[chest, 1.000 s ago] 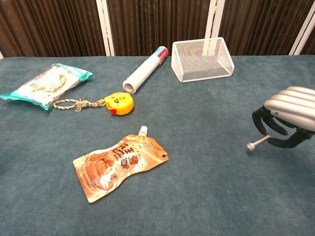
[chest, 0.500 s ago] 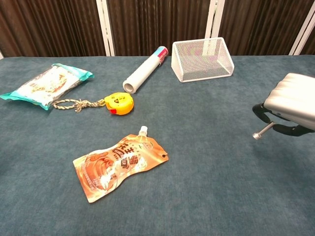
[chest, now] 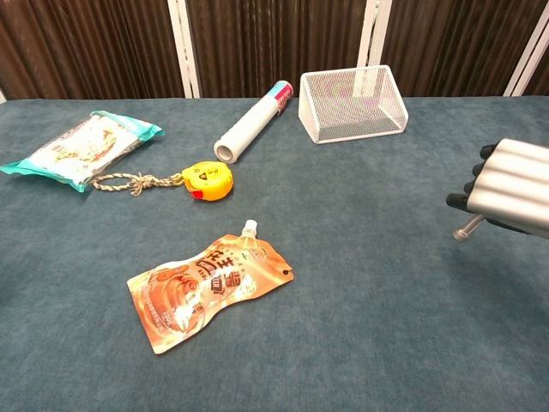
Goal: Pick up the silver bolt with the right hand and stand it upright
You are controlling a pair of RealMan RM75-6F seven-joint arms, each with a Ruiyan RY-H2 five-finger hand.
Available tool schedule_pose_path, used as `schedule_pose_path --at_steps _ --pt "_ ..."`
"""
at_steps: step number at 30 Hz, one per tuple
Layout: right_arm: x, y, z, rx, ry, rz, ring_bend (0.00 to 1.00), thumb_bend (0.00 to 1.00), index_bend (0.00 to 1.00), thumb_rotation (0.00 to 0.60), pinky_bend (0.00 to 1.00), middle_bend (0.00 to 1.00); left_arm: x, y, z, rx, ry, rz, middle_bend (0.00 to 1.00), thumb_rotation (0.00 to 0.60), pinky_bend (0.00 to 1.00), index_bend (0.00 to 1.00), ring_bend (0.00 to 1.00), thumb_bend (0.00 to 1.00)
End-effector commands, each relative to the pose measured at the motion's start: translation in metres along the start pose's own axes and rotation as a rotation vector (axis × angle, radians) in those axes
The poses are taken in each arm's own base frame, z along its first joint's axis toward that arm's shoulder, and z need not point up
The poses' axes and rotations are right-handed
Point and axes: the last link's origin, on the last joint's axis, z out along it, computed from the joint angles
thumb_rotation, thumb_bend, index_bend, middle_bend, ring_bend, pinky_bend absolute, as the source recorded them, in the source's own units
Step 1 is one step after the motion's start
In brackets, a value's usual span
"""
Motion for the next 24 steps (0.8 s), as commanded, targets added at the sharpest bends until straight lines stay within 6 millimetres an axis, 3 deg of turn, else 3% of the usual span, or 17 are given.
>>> schedule_pose_path --at_steps 1,24 --pt "-0.001 0.000 0.000 0.031 0.024 -0.053 0.83 0.43 0.74 0.600 0.77 0.84 0.000 0.000 0.000 0.001 0.000 0.000 0.30 0.600 0.35 0.31 0.20 0.43" --pt "-0.009 -0.010 -0.008 0.173 0.031 -0.175 0.83 0.43 0.74 0.600 0.77 0.84 -0.001 -0.001 0.001 0.004 -0.004 0.000 0.30 0.600 0.35 0.31 0.20 0.43"
